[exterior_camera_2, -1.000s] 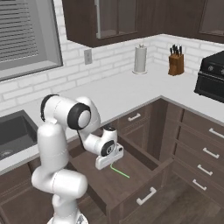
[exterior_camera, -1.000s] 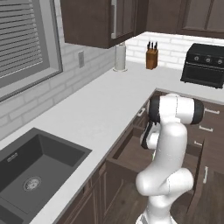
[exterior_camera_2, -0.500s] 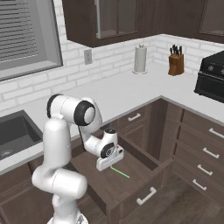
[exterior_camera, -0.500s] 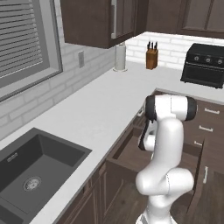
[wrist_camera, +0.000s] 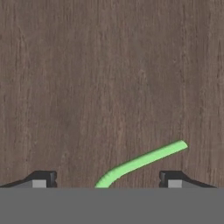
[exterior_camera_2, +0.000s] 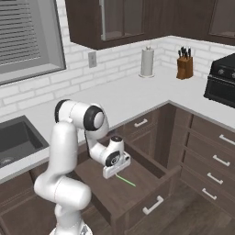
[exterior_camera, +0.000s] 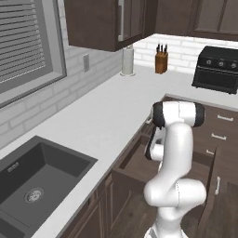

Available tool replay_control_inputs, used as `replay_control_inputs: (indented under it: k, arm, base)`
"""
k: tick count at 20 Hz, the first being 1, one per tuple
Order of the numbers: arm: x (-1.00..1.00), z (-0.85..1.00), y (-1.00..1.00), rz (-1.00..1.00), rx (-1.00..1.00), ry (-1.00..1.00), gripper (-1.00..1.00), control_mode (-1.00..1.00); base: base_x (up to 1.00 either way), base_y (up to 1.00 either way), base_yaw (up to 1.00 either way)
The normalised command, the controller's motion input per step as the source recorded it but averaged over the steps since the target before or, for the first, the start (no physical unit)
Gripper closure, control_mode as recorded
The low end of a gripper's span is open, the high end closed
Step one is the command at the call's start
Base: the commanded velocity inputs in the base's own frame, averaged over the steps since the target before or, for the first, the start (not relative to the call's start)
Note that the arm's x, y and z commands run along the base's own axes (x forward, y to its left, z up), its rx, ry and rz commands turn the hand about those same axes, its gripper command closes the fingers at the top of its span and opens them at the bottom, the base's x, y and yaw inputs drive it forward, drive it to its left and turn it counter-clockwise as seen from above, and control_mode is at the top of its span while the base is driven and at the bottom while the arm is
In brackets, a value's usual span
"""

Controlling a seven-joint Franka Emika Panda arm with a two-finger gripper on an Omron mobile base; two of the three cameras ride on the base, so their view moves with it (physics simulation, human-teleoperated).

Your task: Take a straw from the drawer in front and place it inside the glass cup on the dining counter.

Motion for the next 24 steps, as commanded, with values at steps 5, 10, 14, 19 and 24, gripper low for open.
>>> replay_control_inputs:
  k: [5, 10, 14, 19, 24]
  arm:
    - [0.01, -0.41, -0.01, 0.00, 0.00, -0.07, -1.00, -1.00]
    - [-0.01, -0.53, -0.01, 0.00, 0.00, -0.07, 1.00, -1.00]
    - [-0.22, -0.81, -0.27, -0.01, 0.00, -0.12, 1.00, -1.00]
    - [-0.50, -0.99, -0.52, -0.08, 0.00, -0.17, 1.00, -1.00]
    - [-0.69, -1.00, -0.85, -0.14, 0.00, -0.14, 1.00, -1.00]
  base:
    - [0.00, 0.00, 0.00]
    - [0.00, 0.00, 0.00]
    - [0.00, 0.00, 0.00]
    - [0.00, 0.00, 0.00]
    - [0.00, 0.00, 0.00]
